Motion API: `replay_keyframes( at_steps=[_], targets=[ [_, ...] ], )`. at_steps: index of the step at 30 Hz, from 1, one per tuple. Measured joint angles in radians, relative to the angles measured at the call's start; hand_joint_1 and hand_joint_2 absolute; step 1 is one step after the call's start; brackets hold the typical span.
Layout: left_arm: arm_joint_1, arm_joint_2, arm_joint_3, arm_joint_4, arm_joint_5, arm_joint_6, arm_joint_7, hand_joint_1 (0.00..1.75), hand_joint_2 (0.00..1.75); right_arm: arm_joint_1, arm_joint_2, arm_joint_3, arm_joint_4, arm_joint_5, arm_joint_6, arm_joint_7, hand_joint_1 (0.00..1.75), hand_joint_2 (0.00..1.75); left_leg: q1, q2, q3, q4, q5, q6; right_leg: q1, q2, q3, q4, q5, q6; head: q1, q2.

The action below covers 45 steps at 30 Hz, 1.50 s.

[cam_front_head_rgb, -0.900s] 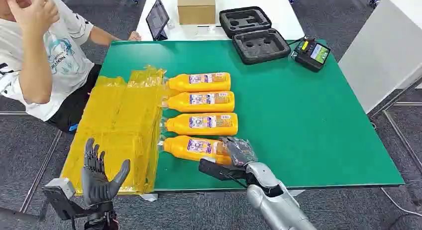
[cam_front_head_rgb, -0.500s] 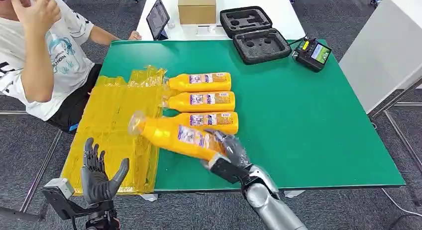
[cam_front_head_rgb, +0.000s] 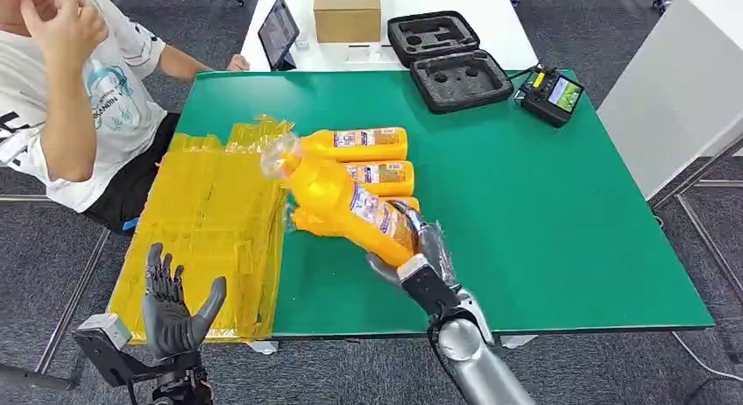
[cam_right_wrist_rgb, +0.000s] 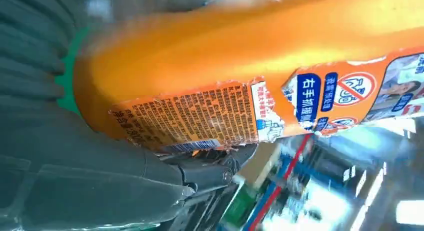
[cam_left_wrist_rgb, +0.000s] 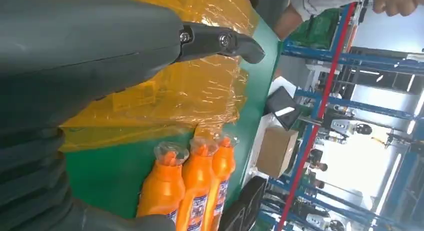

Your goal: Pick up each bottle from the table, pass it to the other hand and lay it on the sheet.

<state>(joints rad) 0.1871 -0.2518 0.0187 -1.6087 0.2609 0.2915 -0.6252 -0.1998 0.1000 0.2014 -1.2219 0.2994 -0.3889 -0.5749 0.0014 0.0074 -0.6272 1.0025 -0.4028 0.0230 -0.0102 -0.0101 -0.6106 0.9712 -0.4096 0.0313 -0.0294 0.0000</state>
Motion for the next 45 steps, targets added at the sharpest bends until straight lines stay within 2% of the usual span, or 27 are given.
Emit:
replay_keyframes(
  at_steps=[3, 7, 9, 14, 20, 25, 29, 45],
  targets=[
    [0.000, 0.000, -0.001, 0.000, 0.009, 0.008, 0.003, 0.00, 1.75, 0.004, 0.019, -0.021, -0.004, -0.046, -0.074, -0.003, 1.75, 1.75, 0.000, 0.000, 0.000, 0.000, 0.000, 0.000, 0.000, 0.000, 0.000, 0.000, 0.000, 0.000, 0.000, 0.000],
    [-0.005, 0.001, -0.015, -0.001, 0.030, -0.022, 0.016, 0.00, 1.75, 0.007, 0.033, -0.034, 0.002, -0.076, -0.088, -0.007, 1.75, 1.75, 0.000, 0.000, 0.000, 0.000, 0.000, 0.000, 0.000, 0.000, 0.000, 0.000, 0.000, 0.000, 0.000, 0.000],
    [-0.009, 0.003, -0.030, 0.000, 0.052, -0.065, 0.036, 0.00, 1.75, 0.007, 0.037, -0.034, 0.013, -0.088, -0.074, -0.019, 1.75, 1.75, 0.000, 0.000, 0.000, 0.000, 0.000, 0.000, 0.000, 0.000, 0.000, 0.000, 0.000, 0.000, 0.000, 0.000],
    [-0.038, 0.024, -0.107, 0.013, 0.145, -0.296, 0.113, 0.00, 1.75, -0.010, 0.064, -0.019, 0.124, -0.096, 0.022, -0.086, 1.75, 1.75, 0.000, 0.000, 0.000, 0.000, 0.000, 0.000, 0.000, 0.000, 0.000, 0.000, 0.000, 0.000, 0.000, 0.000],
    [-0.105, 0.048, -0.203, 0.068, 0.199, -0.366, 0.153, 0.00, 1.75, -0.057, 0.129, 0.067, 0.292, -0.062, 0.067, -0.115, 1.75, 1.75, 0.000, 0.000, 0.000, 0.000, 0.001, 0.000, 0.001, 0.000, 0.000, 0.000, 0.000, 0.000, 0.000, 0.000],
    [-0.166, 0.065, -0.247, 0.116, 0.236, -0.378, 0.171, 0.00, 1.75, -0.092, 0.171, 0.138, 0.396, -0.070, 0.125, -0.100, 1.75, 1.75, 0.001, 0.000, 0.000, 0.000, 0.001, 0.000, 0.001, 0.000, 0.000, 0.000, 0.000, 0.000, 0.000, 0.000],
    [-0.194, 0.078, -0.259, 0.143, 0.243, -0.378, 0.172, 0.00, 1.75, -0.111, 0.183, 0.154, 0.442, -0.075, 0.129, -0.097, 1.75, 1.75, 0.000, 0.000, 0.000, 0.000, 0.001, 0.000, 0.000, 0.000, 0.000, 0.000, 0.000, 0.000, 0.000, 0.000],
    [-0.229, 0.093, -0.248, 0.204, 0.266, -0.331, 0.171, 0.00, 1.75, -0.127, 0.197, 0.239, 0.504, -0.001, 0.142, -0.037, 1.75, 1.75, 0.000, 0.000, 0.000, 0.000, 0.001, 0.000, 0.000, 0.000, -0.001, 0.000, 0.000, 0.000, 0.000, 0.000]
  ],
)
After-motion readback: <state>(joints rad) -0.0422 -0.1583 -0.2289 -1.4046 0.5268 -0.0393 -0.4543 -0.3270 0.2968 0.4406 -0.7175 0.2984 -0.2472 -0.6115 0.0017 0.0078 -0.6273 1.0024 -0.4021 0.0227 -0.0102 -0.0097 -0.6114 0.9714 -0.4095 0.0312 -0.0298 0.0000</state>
